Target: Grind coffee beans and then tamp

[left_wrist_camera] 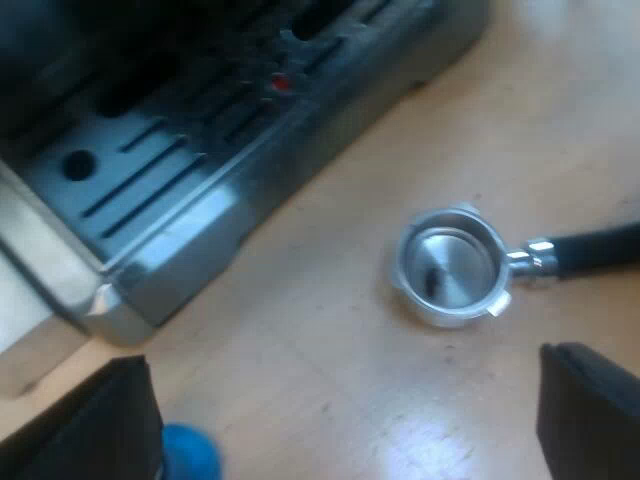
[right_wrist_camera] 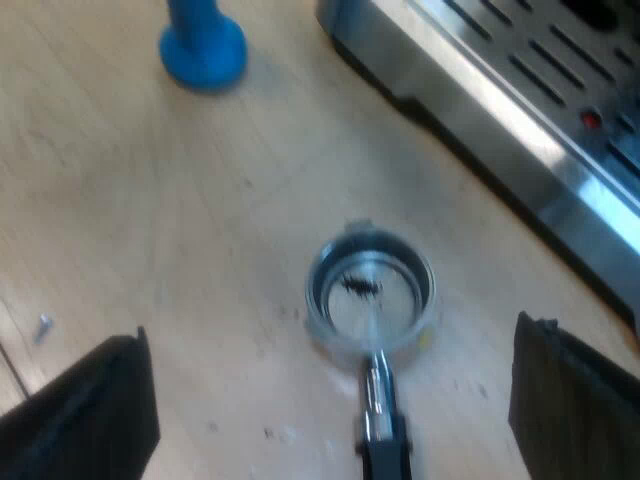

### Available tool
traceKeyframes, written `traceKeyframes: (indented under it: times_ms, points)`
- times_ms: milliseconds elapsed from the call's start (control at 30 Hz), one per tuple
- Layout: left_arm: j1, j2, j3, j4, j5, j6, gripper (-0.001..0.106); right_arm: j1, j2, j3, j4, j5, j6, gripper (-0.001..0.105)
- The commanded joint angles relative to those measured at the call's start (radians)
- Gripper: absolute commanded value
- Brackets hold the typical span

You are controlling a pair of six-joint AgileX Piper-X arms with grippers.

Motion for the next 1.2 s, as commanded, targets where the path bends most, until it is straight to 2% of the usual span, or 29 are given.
traceKeyframes:
  times_ms: [33,100,200,333,567,600,633,833,933,1067,1200]
  points:
    - [0.019,0.015,-0.024,0.034,-0.028,-0.028,0.078,-0.004,-0.002,0.021,-0.119,-0.041,-0.079,0.074]
    - [0.069,0.031,-0.029,0.047,-0.029,-0.042,0.078,-0.004,-0.002,0.055,-0.227,-0.084,-0.11,0.074]
    - [0.145,0.048,-0.028,0.051,-0.027,-0.033,0.078,-0.004,-0.002,0.098,-0.34,-0.088,-0.111,0.074]
    - [0.264,0.083,-0.028,0.061,0.012,0.03,0.078,-0.004,-0.002,0.139,-0.432,-0.102,-0.111,0.074]
    - [0.278,0.103,-0.028,0.062,0.009,0.033,0.078,-0.004,0.029,0.207,-0.576,-0.129,-0.111,0.074]
    - [0.278,0.125,-0.028,0.062,0.009,0.032,0.078,-0.004,0.05,0.216,-0.598,-0.129,-0.111,0.074]
    - [0.279,0.252,-0.028,0.079,-0.014,0.032,0.078,-0.004,0.096,0.219,-0.626,-0.129,-0.109,0.074]
    - [0.279,0.407,-0.028,0.085,-0.014,0.032,0.078,-0.004,0.11,0.219,-0.625,-0.129,-0.054,0.074]
    - [0.279,0.47,-0.028,0.085,-0.022,0.032,0.078,-0.004,0.11,0.219,-0.625,-0.129,-0.054,0.074]
    - [0.279,0.532,-0.028,0.075,-0.092,0.037,0.078,-0.004,0.11,0.219,-0.625,-0.129,-0.054,0.074]
    - [0.279,0.585,-0.028,0.064,-0.092,0.048,0.078,-0.004,0.11,0.219,-0.625,-0.129,-0.054,0.074]
